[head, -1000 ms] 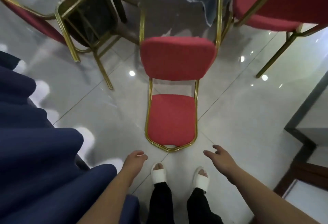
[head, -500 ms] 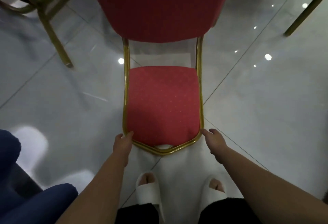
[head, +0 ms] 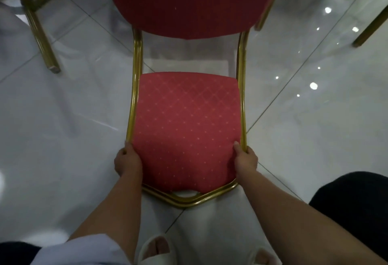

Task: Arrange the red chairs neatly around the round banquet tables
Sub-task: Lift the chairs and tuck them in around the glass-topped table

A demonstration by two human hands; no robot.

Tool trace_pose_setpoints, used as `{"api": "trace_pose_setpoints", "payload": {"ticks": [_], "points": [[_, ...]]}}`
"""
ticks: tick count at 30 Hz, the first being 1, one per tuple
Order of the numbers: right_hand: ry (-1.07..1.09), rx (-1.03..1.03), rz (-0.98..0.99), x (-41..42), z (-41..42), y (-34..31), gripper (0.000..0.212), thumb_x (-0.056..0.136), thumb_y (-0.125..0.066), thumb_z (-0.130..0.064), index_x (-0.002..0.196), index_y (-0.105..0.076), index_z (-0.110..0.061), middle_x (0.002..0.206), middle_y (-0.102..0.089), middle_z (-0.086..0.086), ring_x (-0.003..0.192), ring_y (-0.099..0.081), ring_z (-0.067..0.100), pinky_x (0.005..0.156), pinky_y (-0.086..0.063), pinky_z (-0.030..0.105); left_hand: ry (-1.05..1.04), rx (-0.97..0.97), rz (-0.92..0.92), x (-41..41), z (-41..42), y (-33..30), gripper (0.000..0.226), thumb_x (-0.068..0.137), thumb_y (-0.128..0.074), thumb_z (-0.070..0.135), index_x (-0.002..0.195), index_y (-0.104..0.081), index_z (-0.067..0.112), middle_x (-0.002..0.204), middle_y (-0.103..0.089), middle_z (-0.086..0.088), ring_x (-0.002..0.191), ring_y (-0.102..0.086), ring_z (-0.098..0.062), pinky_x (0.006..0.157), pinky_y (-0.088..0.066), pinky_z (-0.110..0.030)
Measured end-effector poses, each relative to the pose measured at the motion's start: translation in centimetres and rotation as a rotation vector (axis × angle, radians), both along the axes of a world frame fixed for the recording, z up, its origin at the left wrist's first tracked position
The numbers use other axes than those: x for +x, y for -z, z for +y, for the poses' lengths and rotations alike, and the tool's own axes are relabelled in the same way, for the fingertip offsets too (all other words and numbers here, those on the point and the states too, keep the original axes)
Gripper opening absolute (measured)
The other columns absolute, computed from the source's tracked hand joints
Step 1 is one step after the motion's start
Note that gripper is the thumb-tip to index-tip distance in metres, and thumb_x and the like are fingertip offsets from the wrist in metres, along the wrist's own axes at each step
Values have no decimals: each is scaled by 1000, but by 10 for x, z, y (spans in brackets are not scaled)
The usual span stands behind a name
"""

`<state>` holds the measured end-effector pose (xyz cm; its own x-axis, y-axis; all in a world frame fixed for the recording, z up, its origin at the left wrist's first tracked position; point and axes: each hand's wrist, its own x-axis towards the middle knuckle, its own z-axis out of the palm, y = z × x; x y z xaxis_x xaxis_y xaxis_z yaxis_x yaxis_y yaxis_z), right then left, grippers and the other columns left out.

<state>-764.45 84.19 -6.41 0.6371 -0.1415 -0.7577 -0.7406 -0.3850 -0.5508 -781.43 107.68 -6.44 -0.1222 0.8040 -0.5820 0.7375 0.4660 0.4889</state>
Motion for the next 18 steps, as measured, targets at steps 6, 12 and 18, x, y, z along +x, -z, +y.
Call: {"api": "trace_pose_setpoints", "payload": {"ticks": [6,12,18], "points": [[-257,-70,15,10,-34,-74,25,94,-62,-39,111,-65,-20,108,-70,8,93,-65,25,90,-54,44,50,-261,-64,-26,6,-59,58,93,-59,50,128,-61,4,109,-66,-14,96,-63,-30,92,-52,-43],[-337,-136,165,2,-62,-197,36,96,-60,-37,118,-66,-9,96,-68,5,82,-64,23,68,-53,35,85,-363,-49,-53,-13,-185,48,97,-57,42,133,-57,11,120,-65,-15,96,-61,-31,87,-51,-42],[-443,-200,251,-27,-87,-349,33,99,-54,-39,116,-62,-12,100,-67,6,92,-65,30,79,-56,45,148,-538,21,-91,-14,-329,36,96,-55,40,121,-61,14,106,-67,-11,92,-62,-30,76,-53,-40]]}}
